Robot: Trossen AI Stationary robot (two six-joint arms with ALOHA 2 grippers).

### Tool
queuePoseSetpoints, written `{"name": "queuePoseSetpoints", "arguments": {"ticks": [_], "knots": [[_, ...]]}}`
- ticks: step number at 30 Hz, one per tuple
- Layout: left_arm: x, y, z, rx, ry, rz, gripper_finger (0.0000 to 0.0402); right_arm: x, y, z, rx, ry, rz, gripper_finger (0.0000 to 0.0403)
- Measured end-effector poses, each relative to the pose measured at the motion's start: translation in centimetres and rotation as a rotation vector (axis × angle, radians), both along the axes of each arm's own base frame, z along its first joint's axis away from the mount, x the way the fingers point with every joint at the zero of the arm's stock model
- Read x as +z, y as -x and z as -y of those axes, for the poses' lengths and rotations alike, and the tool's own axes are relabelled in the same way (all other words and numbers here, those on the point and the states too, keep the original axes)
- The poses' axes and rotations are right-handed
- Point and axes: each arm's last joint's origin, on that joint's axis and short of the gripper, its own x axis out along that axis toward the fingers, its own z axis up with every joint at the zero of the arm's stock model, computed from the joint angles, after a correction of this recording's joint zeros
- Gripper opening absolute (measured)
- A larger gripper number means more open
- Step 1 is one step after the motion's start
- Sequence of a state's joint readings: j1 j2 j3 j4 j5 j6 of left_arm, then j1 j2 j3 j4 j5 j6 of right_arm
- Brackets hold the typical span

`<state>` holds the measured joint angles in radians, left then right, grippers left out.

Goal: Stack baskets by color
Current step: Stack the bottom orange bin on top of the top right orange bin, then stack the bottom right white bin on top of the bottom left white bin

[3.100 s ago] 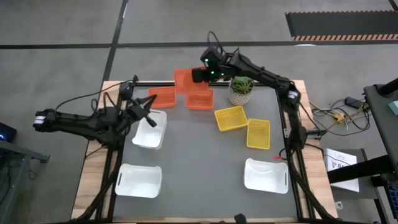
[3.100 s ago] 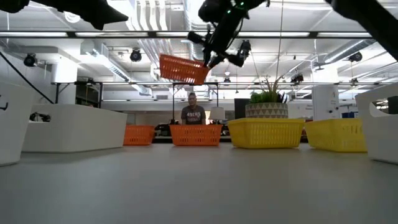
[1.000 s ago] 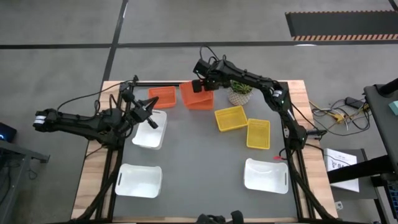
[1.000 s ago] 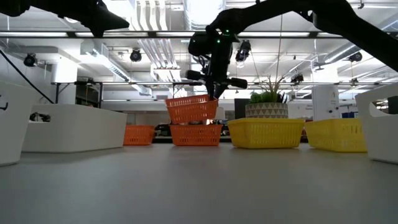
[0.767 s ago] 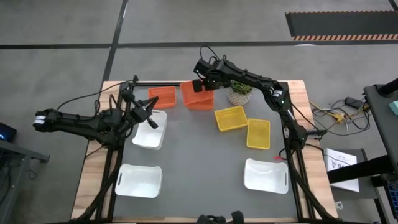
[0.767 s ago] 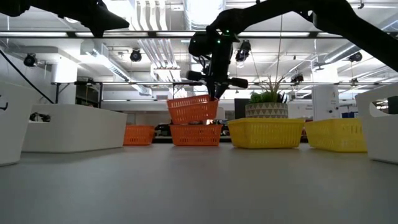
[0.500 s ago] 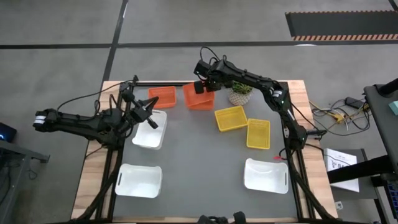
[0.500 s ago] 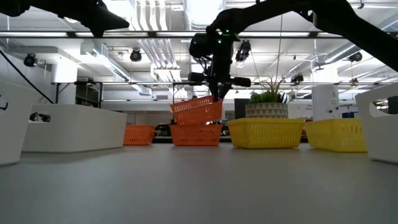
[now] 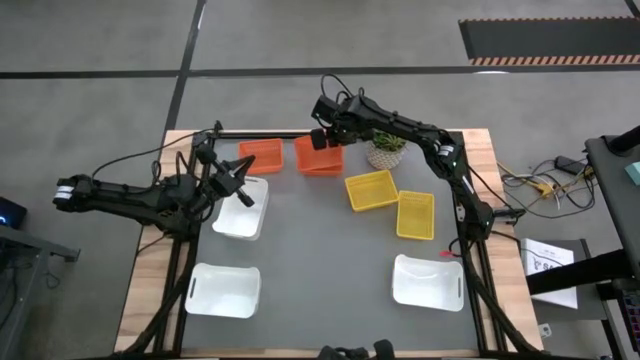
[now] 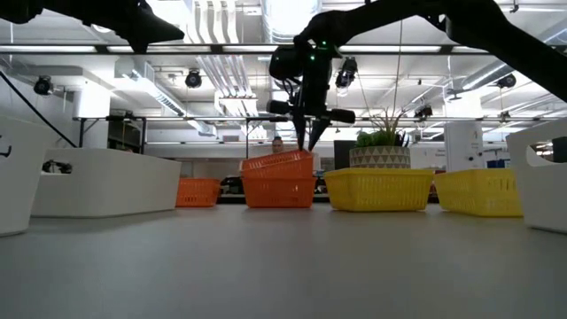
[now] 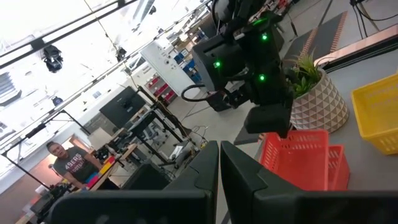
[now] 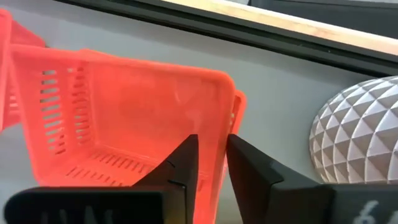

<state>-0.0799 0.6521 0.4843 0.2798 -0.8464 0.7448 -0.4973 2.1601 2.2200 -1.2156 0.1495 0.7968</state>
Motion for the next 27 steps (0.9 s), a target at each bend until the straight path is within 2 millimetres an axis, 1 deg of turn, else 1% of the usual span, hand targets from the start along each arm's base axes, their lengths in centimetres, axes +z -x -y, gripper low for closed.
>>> {"name": "queuePoseSetpoints", "arguments": {"ticks": [5,10,12,14,17,19,21,25,27], "knots": [[0.0,0.0,0.0,0.0,0.0,0.0,0.0001,0.7,-0.1,-0.1,0.033,-0.031,0.039,0.0114],[0.0,0.0,0.0,0.0,0.0,0.0,0.0001,2.4,-0.1,-0.1,0.062,0.005,0.069,0.0135],[0.0,0.0,0.0,0.0,0.0,0.0,0.0001,3.1,0.0,0.0,0.071,0.021,0.083,0.0136],[0.0,0.0,0.0,0.0,0.001,0.002,0.0001,3.5,0.0,0.0,0.123,0.044,0.084,0.0132],[0.0,0.0,0.0,0.0,0.003,0.001,0.0001,3.9,-0.1,-0.1,0.277,0.094,0.046,0.0114],[-0.1,-0.2,0.0,0.0,0.003,-0.004,0.0001,4.0,-0.6,-1.2,0.396,0.144,-0.002,0.0097],[-0.2,-0.3,0.0,-0.001,0.003,-0.013,0.0001,4.3,-1.7,-3.2,0.532,0.199,-0.013,0.008],[-0.6,-0.9,0.1,-0.001,0.001,-0.035,0.0001,5.1,-4.2,-8.4,0.775,0.309,0.031,0.0049],[-0.8,-1.3,0.1,-0.002,0.008,-0.04,0.0001,5.3,-5.3,-11.4,0.898,0.365,0.055,0.0035]]}}
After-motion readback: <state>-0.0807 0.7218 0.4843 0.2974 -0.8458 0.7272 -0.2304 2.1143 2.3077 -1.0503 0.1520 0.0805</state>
